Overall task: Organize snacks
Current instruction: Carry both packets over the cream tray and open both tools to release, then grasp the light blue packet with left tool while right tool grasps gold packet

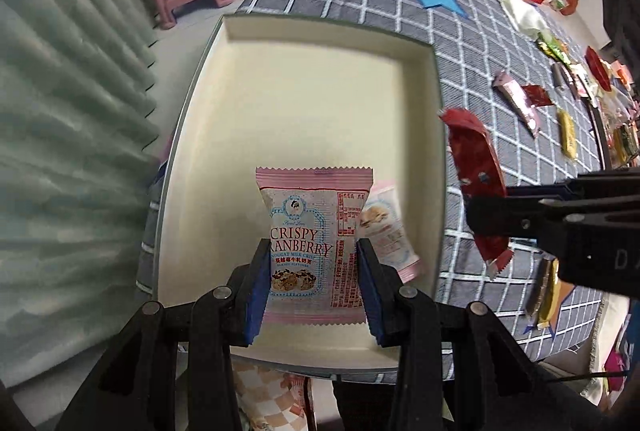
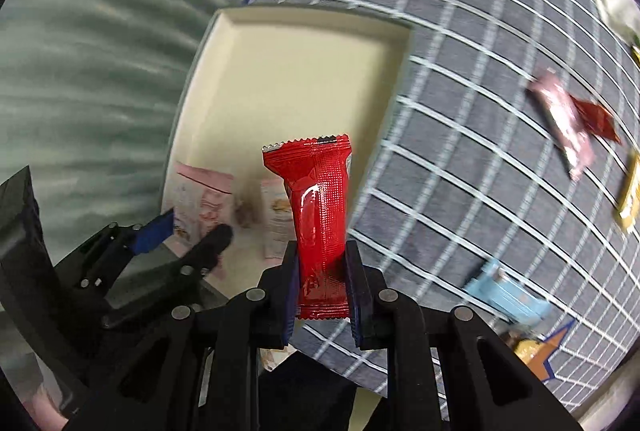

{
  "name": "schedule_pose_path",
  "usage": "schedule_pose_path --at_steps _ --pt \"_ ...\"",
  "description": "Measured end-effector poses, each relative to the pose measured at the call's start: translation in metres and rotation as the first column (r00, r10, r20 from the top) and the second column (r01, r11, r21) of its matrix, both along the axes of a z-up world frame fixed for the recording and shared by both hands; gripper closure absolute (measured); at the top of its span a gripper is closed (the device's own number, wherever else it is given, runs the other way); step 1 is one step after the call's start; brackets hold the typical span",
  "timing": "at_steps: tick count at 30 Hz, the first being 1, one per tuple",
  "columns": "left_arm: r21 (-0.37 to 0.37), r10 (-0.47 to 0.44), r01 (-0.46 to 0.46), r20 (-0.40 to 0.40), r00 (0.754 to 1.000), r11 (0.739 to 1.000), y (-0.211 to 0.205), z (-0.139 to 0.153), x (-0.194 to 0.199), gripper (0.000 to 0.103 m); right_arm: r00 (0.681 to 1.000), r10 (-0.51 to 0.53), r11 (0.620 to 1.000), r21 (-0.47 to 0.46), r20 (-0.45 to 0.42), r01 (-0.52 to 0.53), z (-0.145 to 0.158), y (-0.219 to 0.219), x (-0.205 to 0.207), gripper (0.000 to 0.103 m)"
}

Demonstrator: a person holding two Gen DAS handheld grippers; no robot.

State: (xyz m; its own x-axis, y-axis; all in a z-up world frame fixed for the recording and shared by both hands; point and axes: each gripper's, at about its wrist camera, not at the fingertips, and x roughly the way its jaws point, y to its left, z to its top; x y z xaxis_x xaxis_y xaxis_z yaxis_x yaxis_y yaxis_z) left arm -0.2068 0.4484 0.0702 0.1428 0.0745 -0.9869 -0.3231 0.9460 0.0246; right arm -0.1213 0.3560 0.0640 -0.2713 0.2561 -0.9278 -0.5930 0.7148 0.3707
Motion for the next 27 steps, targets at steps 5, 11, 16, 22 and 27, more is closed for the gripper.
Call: schedule_pose_path --at_steps 5,11,16,22,27 --pt "0.022 0.002 -0.001 -0.04 0.999 1.0 0.003 -0.008 -0.004 0.047 0.999 0.044 0.999 -0.012 -0.025 -0.044 -0.002 0.019 -0.007 0.079" --pt "0.043 -0.011 0.012 -0.023 1.0 0.999 -0.001 -0.004 -0.002 0.025 1.0 0.003 0.999 -0.034 0.019 -0.002 -0.003 0.01 -0.004 0.012" --pt "0.034 -0.038 0.039 -0.029 0.999 0.999 -0.011 -0.001 0.004 0.024 0.998 -0.048 0.993 -0.109 0.04 0.052 -0.014 -0.029 0.009 0.012" --pt "0.01 -0.115 0.115 -0.017 0.993 0.993 -0.032 0.007 0.013 0.024 0.976 -0.207 0.954 -0.209 0.062 0.215 -0.033 -0.125 0.037 0.012" --pt "-0.015 -0.187 0.186 -0.037 0.982 0.982 -0.056 0.006 0.02 0.024 0.911 -0.41 0.857 -0.32 0.05 0.403 -0.061 -0.213 0.049 0.012"
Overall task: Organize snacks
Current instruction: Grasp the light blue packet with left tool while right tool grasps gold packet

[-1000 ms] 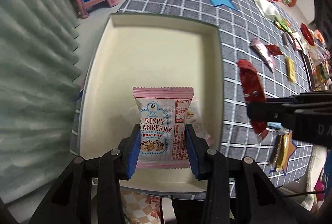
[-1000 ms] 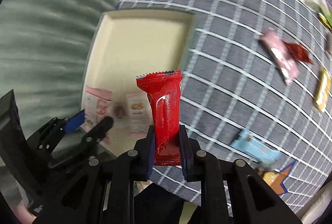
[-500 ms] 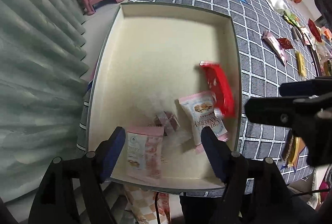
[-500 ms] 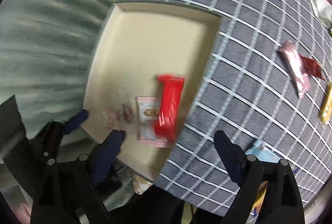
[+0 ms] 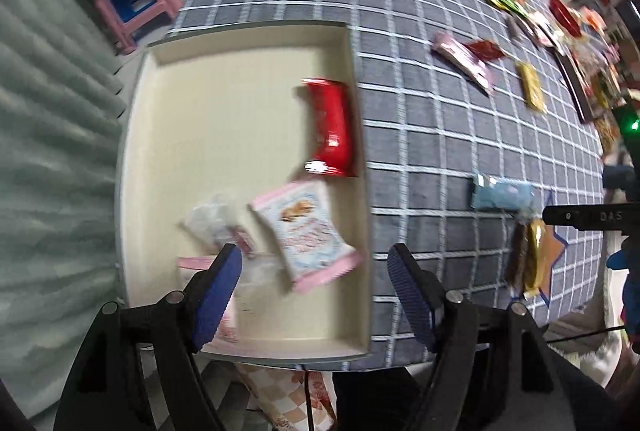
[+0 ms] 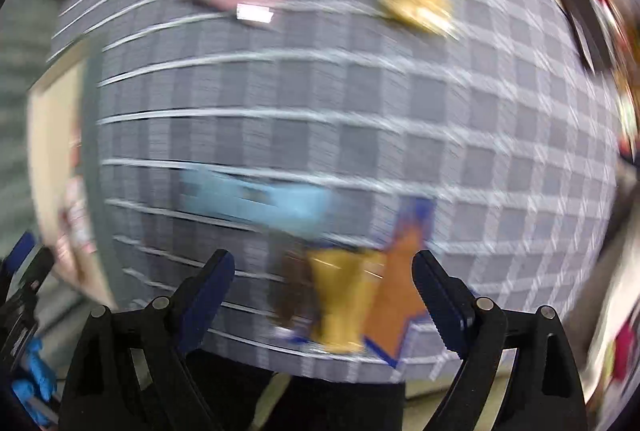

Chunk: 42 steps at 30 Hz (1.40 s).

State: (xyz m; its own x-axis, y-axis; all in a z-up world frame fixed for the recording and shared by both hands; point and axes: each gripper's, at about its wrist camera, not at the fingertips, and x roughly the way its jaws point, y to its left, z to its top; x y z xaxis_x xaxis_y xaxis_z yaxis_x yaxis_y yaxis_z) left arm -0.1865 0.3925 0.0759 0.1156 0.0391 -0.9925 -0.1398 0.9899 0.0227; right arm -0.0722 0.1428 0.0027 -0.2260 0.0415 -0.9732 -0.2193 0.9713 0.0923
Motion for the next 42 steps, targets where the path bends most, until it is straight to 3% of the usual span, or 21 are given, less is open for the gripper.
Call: schedule_pose_path --at_steps 3,8,10,13,16,20,27,29,30,32,35,37,39,42 --pt "-0.008 -0.048 0.048 -0.018 0.999 0.999 -0.019 -0.004 0.005 0.024 0.997 -0.069 0.997 -0.026 -0.028 0.068 -0.012 -0.031 -0.011 0.012" --pt "-0.013 -0.14 0.139 -0.033 0.99 0.99 -0.049 -0.008 0.02 0.024 0.997 -0.065 0.997 -0.045 -0.052 0.062 -0.026 -0.043 -0.035 0.012" --pt "-0.009 -0.191 0.191 -0.031 0.981 0.982 -0.06 -0.007 0.025 0.024 0.997 -0.054 0.997 -0.05 -0.063 0.051 -0.033 -0.042 -0.043 0.012" --pt "0.027 -0.319 0.32 -0.041 0.947 0.947 -0.087 -0.012 0.033 0.024 0.996 -0.042 0.998 -0.049 -0.073 0.039 -0.043 -0.036 -0.055 0.012" --pt "0.078 -0.457 0.461 -0.069 0.887 0.884 -0.117 -0.022 0.041 0.024 0.996 -0.042 0.999 -0.035 -0.073 0.039 -0.049 -0.032 -0.06 0.012" --pt "0.157 -0.619 0.625 -0.093 0.78 0.764 -0.156 -0.042 0.051 0.024 0.997 -0.047 0.999 -0.017 -0.068 0.045 -0.048 -0.025 -0.067 0.012" --pt "0.18 -0.773 0.778 -0.113 0.624 0.602 -0.211 -0.083 0.069 0.024 0.992 -0.095 0.995 0.014 -0.089 0.096 -0.043 -0.053 -0.054 0.012" --pt "0.188 -0.792 0.799 -0.13 0.597 0.571 -0.221 -0.094 0.071 0.024 0.991 -0.096 0.995 0.017 -0.09 0.098 -0.042 -0.057 -0.056 0.011" --pt "0.19 -0.792 0.801 -0.139 0.594 0.568 -0.224 -0.098 0.072 0.023 0.992 -0.091 0.996 0.013 -0.089 0.092 -0.043 -0.057 -0.057 0.011" --pt "0.217 -0.752 0.754 -0.111 0.65 0.62 -0.225 -0.097 0.084 0.019 0.994 -0.074 0.997 0.006 -0.084 0.075 -0.045 -0.058 -0.06 0.009" --pt "0.156 -0.571 0.581 -0.108 0.814 0.799 -0.205 -0.098 0.117 0.019 0.998 -0.054 0.997 -0.058 -0.037 0.052 -0.051 -0.055 -0.066 0.009" --pt "0.125 -0.479 0.493 -0.127 0.869 0.861 -0.189 -0.098 0.133 0.019 0.997 -0.08 0.994 -0.079 -0.019 0.078 -0.053 -0.067 -0.066 0.009" --pt "0.11 -0.47 0.481 -0.114 0.875 0.87 -0.182 -0.092 0.139 0.019 0.992 -0.123 0.99 -0.068 -0.021 0.122 -0.053 -0.08 -0.063 0.009" --pt "0.112 -0.513 0.524 -0.114 0.851 0.845 -0.18 -0.085 0.143 0.019 0.986 -0.162 0.986 -0.036 -0.024 0.161 -0.052 -0.095 -0.063 0.009"
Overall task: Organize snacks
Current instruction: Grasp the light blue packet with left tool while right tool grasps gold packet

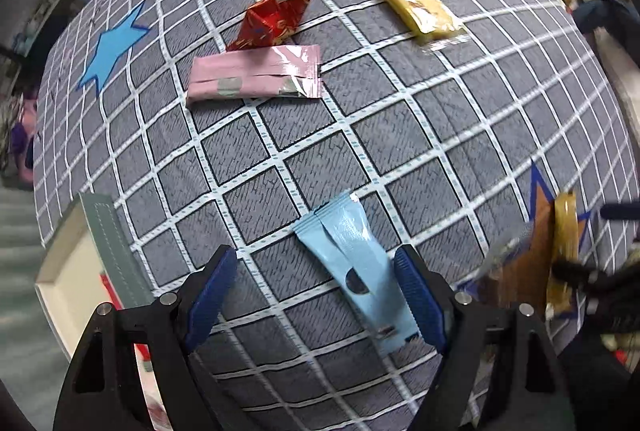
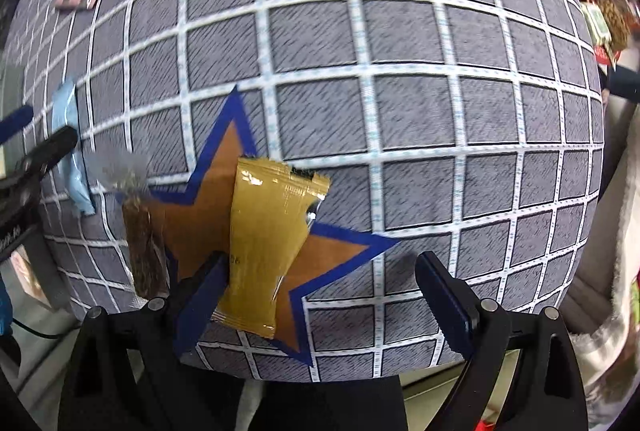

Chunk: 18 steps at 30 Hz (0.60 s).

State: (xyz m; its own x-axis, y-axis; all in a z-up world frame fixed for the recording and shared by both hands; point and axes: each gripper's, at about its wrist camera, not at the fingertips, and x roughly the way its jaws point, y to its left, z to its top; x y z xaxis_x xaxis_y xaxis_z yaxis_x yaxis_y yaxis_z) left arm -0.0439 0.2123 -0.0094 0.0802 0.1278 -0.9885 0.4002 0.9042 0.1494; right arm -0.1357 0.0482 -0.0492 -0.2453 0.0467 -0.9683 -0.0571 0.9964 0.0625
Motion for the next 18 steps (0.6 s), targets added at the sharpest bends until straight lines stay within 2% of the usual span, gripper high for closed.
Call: schedule_pose_path --at_steps 4,7,8,12,16,18 --pt "0.015 0.012 -0.012 -0.006 1.0 1.0 -0.008 -0.006 0.005 0.019 1.0 0.008 1.0 0.014 -0.008 -0.007 -0.003 -0.001 -0.007 0.009" --pt "0.005 0.133 -0.133 -0.038 0.99 0.991 -0.006 -0.012 0.007 0.019 0.999 -0.038 0.999 0.009 -0.015 0.038 -0.004 0.006 -0.005 0.008" --pt "-0.003 0.185 -0.185 -0.051 0.981 0.983 -0.002 -0.012 0.009 0.019 0.998 -0.057 0.998 0.002 -0.018 0.057 -0.006 0.013 -0.005 0.008" --pt "0.004 0.302 -0.302 -0.062 0.951 0.953 0.015 -0.017 0.002 0.019 0.992 -0.122 0.992 -0.015 -0.043 0.122 -0.01 0.009 -0.003 0.005" --pt "0.019 0.334 -0.333 -0.067 0.94 0.943 0.017 -0.028 -0.006 0.018 0.981 -0.184 0.983 -0.014 -0.056 0.184 -0.012 0.007 -0.012 0.005" --pt "0.019 0.312 -0.311 -0.052 0.949 0.95 0.008 -0.031 -0.002 0.018 0.985 -0.161 0.987 -0.015 -0.059 0.161 -0.018 0.0 -0.003 0.006"
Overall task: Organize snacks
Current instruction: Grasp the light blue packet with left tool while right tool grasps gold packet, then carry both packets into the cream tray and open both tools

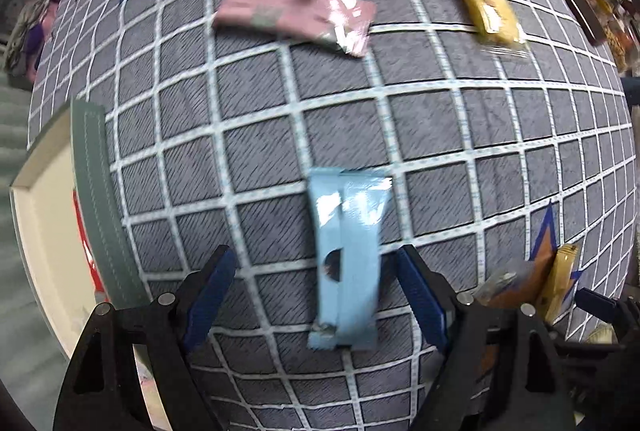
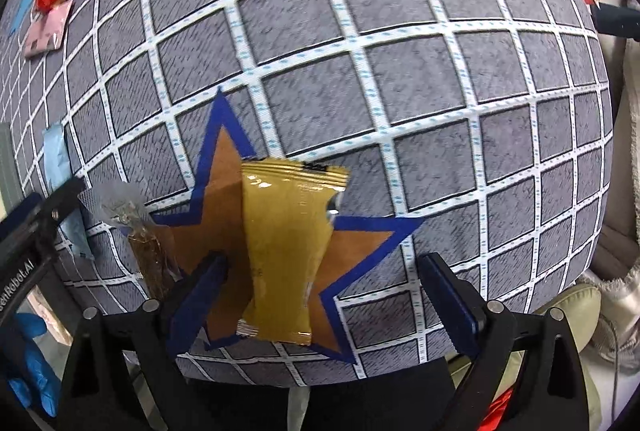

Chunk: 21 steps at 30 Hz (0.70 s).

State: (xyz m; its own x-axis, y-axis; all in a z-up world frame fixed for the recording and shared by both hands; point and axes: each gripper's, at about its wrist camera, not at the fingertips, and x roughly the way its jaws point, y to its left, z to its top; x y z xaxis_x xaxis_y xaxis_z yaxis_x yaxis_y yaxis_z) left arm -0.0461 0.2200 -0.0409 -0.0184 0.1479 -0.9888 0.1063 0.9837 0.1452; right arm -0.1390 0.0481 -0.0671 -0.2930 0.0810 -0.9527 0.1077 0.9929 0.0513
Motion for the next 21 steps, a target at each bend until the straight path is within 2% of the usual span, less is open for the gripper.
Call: schedule_pose_path --at_steps 1,3,4,5,6,7,8,11,14,17,21 --pt "0.014 -0.019 0.019 0.001 1.0 1.0 -0.006 0.0 0.001 0.018 1.0 0.008 1.0 0.004 0.002 -0.008 -0.002 0.003 -0.002 0.008" --pt "0.019 -0.042 0.042 -0.002 0.999 0.999 -0.015 -0.002 0.003 0.022 0.999 0.036 0.999 -0.002 0.014 -0.036 0.002 0.009 -0.006 0.026" --pt "-0.003 -0.04 0.04 -0.006 0.999 0.999 -0.018 -0.002 0.003 0.032 0.998 0.055 0.998 -0.002 0.023 -0.055 0.004 0.012 -0.008 0.033" --pt "-0.023 -0.036 0.035 -0.011 0.999 0.999 -0.024 -0.001 0.006 0.045 0.996 0.08 0.997 -0.003 0.037 -0.08 0.008 0.015 -0.009 0.052" --pt "-0.046 -0.028 0.027 -0.019 0.999 0.999 -0.025 0.0 0.004 0.053 0.994 0.099 0.995 -0.003 0.052 -0.099 0.012 0.016 -0.011 0.075" --pt "-0.057 -0.027 0.026 -0.023 0.999 0.998 -0.028 0.003 0.002 0.073 0.992 0.11 0.994 0.008 0.062 -0.111 0.014 0.016 -0.013 0.079" --pt "-0.062 -0.034 0.032 -0.029 0.999 0.998 -0.03 0.003 0.0 0.078 0.993 0.107 0.994 0.031 0.059 -0.108 0.014 0.013 -0.015 0.079" --pt "-0.085 -0.035 0.032 -0.026 0.999 0.996 -0.033 0.016 -0.023 0.078 0.997 0.032 0.992 0.122 0.073 -0.041 0.016 -0.003 -0.017 0.079" --pt "-0.114 -0.02 0.022 0.016 1.0 0.993 -0.02 0.03 -0.066 0.078 0.994 -0.03 0.979 0.205 0.109 0.007 0.022 -0.019 -0.018 0.079" --pt "-0.122 0.002 0.003 0.045 0.999 0.992 -0.02 0.051 -0.094 0.078 0.99 -0.022 0.974 0.228 0.138 -0.01 0.032 -0.024 -0.018 0.079" --pt "-0.135 0.05 -0.038 0.088 0.995 0.99 0.009 0.074 -0.11 0.078 0.988 -0.012 0.972 0.234 0.157 -0.025 0.045 -0.022 -0.011 0.079"
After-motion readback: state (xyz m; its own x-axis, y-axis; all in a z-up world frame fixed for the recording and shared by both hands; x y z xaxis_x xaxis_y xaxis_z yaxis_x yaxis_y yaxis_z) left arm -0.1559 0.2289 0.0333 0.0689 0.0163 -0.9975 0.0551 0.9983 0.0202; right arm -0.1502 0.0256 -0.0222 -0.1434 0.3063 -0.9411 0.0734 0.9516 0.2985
